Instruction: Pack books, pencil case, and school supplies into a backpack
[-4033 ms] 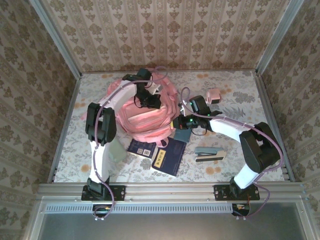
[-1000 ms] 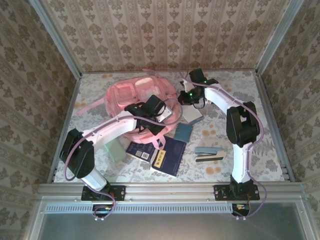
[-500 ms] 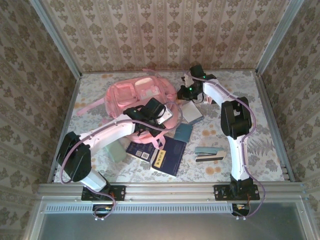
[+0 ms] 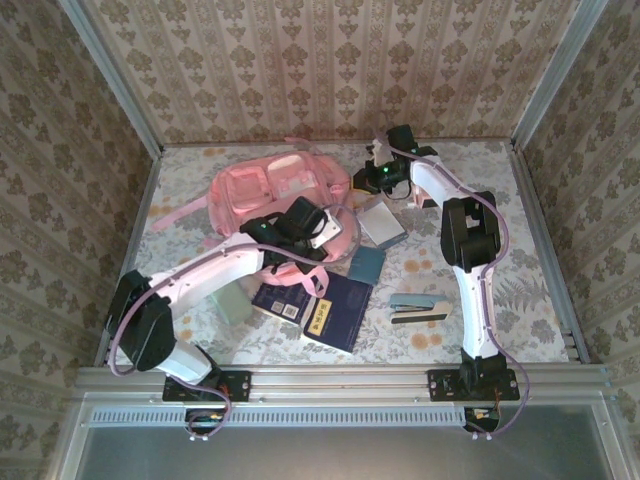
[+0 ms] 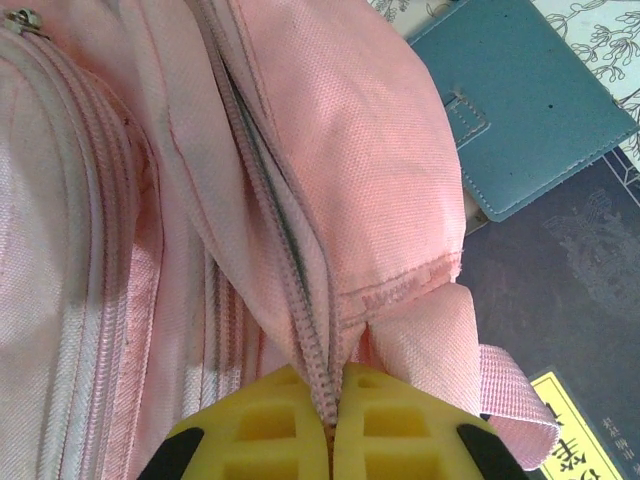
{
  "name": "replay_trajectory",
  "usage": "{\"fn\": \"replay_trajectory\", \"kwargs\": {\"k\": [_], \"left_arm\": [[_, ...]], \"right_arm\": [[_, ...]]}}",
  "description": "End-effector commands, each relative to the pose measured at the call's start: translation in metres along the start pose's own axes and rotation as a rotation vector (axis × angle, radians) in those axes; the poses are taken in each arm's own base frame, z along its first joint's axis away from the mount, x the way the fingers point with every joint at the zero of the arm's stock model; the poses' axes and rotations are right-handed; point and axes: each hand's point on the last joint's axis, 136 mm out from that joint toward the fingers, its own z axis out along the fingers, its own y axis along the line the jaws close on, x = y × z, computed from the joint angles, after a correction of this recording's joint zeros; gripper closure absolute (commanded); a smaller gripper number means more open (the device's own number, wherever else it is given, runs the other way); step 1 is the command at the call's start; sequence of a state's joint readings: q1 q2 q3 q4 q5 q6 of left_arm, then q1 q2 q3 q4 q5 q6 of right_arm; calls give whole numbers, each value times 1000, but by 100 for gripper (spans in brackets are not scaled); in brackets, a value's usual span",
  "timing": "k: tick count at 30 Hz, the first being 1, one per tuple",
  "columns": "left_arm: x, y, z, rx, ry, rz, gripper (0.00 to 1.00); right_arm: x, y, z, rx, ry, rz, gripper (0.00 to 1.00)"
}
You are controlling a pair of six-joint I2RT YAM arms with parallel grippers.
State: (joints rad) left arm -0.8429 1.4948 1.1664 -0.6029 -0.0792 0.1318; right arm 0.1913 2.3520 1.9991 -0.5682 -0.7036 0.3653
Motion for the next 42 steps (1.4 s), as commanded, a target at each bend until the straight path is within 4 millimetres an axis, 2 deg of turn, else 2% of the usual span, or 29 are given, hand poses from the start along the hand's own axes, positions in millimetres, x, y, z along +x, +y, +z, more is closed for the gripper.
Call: {"fn": "replay_trajectory", "kwargs": {"k": [1,5,9,12,15,20,26,27,31,33,36,39,42], "left_arm": [[33,-24,-28,97,75,42,100],[34,-25,-32,102,49,45,100],[33,-12,-30,81,45,-5,100],[23,13,-33,41,13,-120,100],[5,44,-45,7,-62,-256,100],[-24,104,-61,-35,-207,-469,100],[-31,159,-33,-95,-145,-574,100],[-33,162,-26,-86,-137,-580,100],[-51,163,4,2,-120,-611,100],[-65,158,15,74,-134,-632,100],[-81,142,27,166,-131,-645,100],[-100,111,28,231,-130,-609,98],[-109,92,29,314,-129,-660,94]], "right_arm": [[-64,-20,-20,32,-212,-52,90],[-75,-24,-14,25,-239,-20,89],[-86,-16,-12,-31,-270,6,75],[-89,-1,-25,-90,-323,-7,67],[-89,15,-50,-125,-389,-35,58],[-75,39,-89,-138,-445,-75,57],[-36,48,-113,-17,-474,-93,58],[-29,49,-116,9,-475,-87,58],[7,29,-123,160,-430,37,60],[25,26,-125,179,-407,68,60],[56,26,-124,253,-371,53,59],[86,27,-123,347,-323,11,59],[109,28,-122,338,-284,23,58]]}}
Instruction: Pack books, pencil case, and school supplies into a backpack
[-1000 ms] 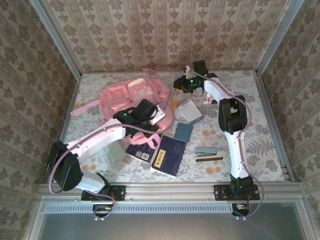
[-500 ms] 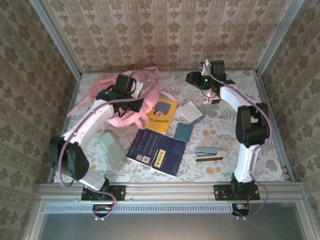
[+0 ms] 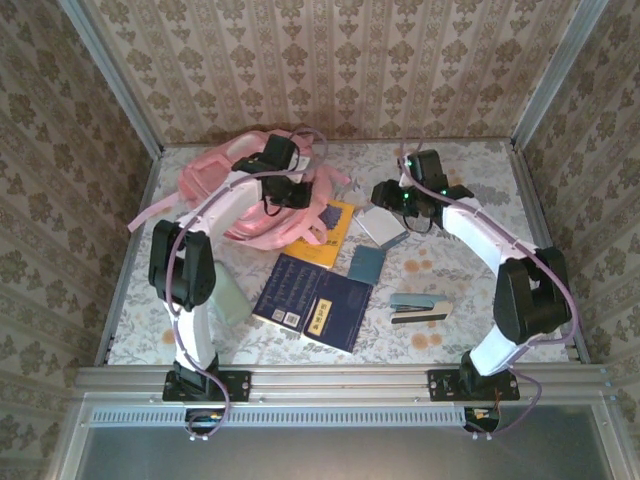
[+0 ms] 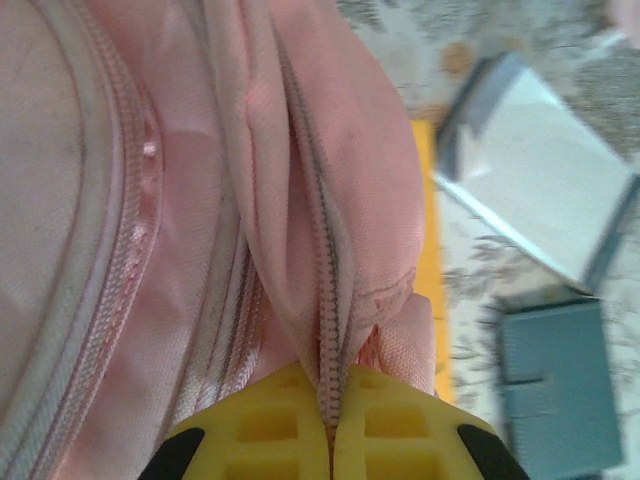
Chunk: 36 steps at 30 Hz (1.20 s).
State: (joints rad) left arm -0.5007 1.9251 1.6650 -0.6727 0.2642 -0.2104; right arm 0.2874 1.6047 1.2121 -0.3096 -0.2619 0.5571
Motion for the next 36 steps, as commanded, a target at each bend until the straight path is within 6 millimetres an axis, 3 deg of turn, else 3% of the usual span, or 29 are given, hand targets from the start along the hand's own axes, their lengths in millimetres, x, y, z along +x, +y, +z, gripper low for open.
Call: {"fn": "replay_trajectory", "kwargs": {"k": [1,6,9,13,19,21,25,29,31,33,36], "left_arm": [[-20,-57,-16,214,-46,-56,91],[-20,-76,-5,344,-7,-130,73],[-14,-68,-9,297,18,-114,57],[-6,-45,-29,208,12,-89,47],[19,18,-59,7,24,-144,43],[35,32,-73,-58,9,-184,43],[85,69,-108,-221,-2,-392,39],[140,98,-145,-373,-11,-626,20],[173,108,-156,-455,24,-716,0],[200,119,-163,-523,50,-785,0],[230,135,-157,-532,75,-896,0]], "right_arm": [[25,-10,-16,51,39,0,58],[41,-10,-22,21,70,22,57],[47,-12,-25,21,77,12,56],[60,-19,-25,36,106,12,55],[89,-12,-23,-13,172,-16,54],[104,-3,-23,-16,202,-72,54],[132,9,-23,14,248,-180,54],[146,5,-21,78,250,-214,38],[146,4,-26,96,223,-219,37],[145,3,-31,104,200,-222,33],[146,0,-35,116,177,-221,31]]}}
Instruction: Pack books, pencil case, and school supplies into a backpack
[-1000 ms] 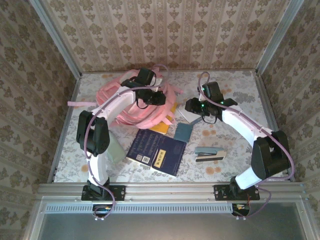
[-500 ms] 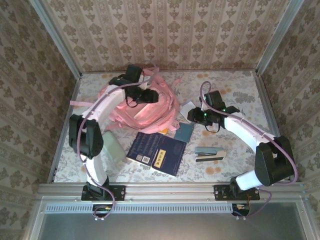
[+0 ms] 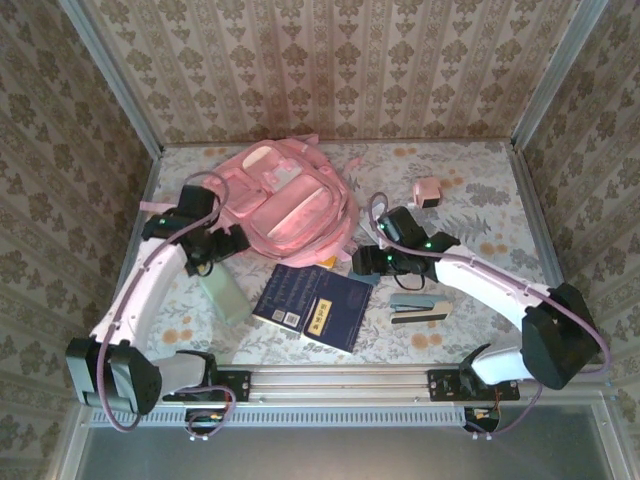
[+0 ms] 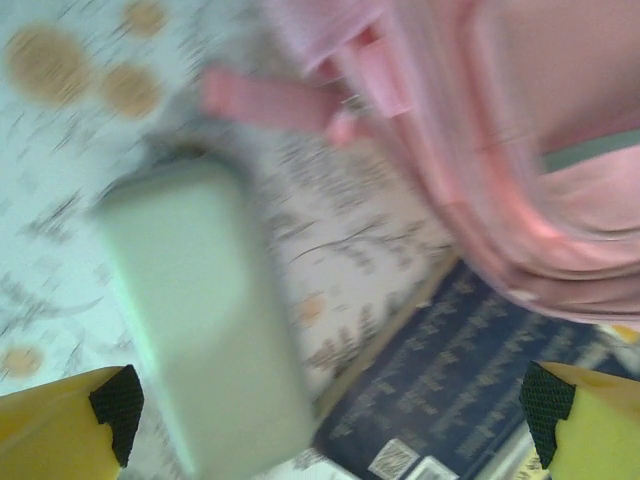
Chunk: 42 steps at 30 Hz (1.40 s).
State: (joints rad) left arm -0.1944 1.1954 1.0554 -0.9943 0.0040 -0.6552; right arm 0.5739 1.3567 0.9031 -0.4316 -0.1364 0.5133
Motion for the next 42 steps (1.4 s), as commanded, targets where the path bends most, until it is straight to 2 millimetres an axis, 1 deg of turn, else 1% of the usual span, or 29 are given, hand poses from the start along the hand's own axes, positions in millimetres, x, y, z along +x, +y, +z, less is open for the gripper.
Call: {"fn": "replay_trajectory", "kwargs": {"k": [1,4,6,8,11,15,20,24,28,31,34,38,39,41,42], "left_arm": [[22,42,21,-113,77,-167,0],[28,49,45,-99,130,-220,0],[30,52,58,-101,149,-238,0],[28,54,70,-81,130,-246,0],[22,51,85,-18,102,-289,0],[15,45,101,25,89,-313,0],[17,37,118,90,100,-362,0],[18,36,122,106,103,-392,6],[18,38,117,97,107,-413,23],[16,40,101,107,86,-434,29],[13,38,75,142,46,-461,29],[12,27,40,235,-8,-524,26],[10,26,31,249,-23,-538,25],[9,19,17,294,-38,-561,25],[10,17,13,306,-31,-580,25]], "right_arm": [[1,-11,-9,56,-43,12,31],[4,-13,-11,52,-57,29,30],[7,-9,-13,20,-58,30,29],[12,-3,-13,-27,-49,26,29],[20,-2,-13,-46,-35,20,28],[25,-2,-13,-58,-23,13,28],[30,4,-6,-95,8,13,28],[31,5,-1,-100,20,22,28],[31,8,0,-96,21,21,29],[31,11,-3,-95,19,17,29],[29,17,-9,-115,11,12,29],[24,35,-15,-206,-2,25,28],[22,41,-16,-234,-1,31,28],[18,62,-19,-333,-1,40,27],[17,72,-21,-379,3,45,27]]}}
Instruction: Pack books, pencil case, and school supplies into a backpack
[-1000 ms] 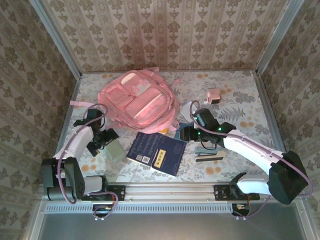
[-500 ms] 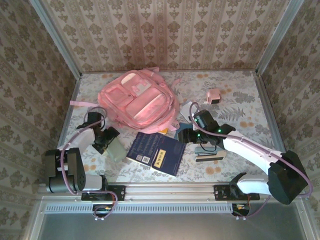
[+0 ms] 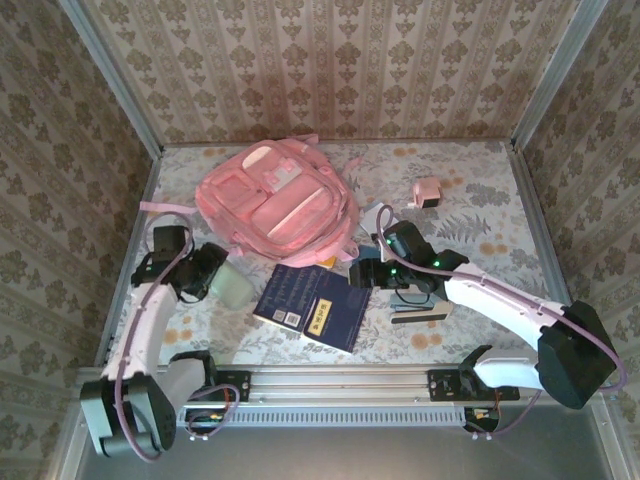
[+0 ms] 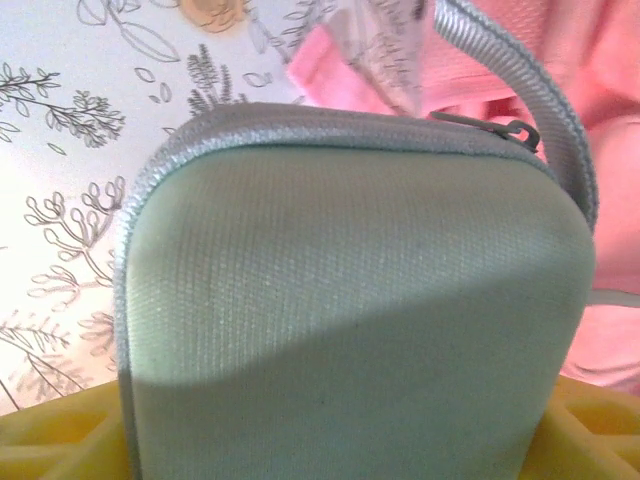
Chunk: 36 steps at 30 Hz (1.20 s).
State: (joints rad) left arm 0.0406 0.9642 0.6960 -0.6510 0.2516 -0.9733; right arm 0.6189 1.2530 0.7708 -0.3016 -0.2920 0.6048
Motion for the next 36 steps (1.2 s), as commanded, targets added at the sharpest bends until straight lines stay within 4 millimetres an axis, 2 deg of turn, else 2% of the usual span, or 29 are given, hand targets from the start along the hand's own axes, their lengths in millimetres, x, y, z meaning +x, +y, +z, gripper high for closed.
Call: {"fn": "replay_trajectory", "kwargs": {"k": [1,5,8,12,13,17,23,29,36], "left_arm": [[13,-9,-17,37,47,-108,25],[30,-23,-19,91,87,-165,25],[46,-32,-17,107,118,-178,25],[63,-47,-16,118,159,-185,25],[67,-50,-15,122,167,-183,25],[77,-60,-13,124,200,-178,25],[84,-74,-16,154,212,-161,26],[86,-79,-18,173,212,-149,26],[90,-77,-16,169,223,-145,26]], "right_arm": [[-13,57,-7,-244,-16,7,27],[-28,112,-17,-522,-63,4,21],[-39,128,-17,-603,-99,35,17],[-41,146,-6,-585,-91,-4,11],[-38,146,5,-562,-73,-8,8],[-29,158,26,-553,-32,-42,1],[-5,181,54,-574,58,-98,0],[1,193,73,-659,108,-37,4],[-3,197,74,-678,93,-23,28]]}}
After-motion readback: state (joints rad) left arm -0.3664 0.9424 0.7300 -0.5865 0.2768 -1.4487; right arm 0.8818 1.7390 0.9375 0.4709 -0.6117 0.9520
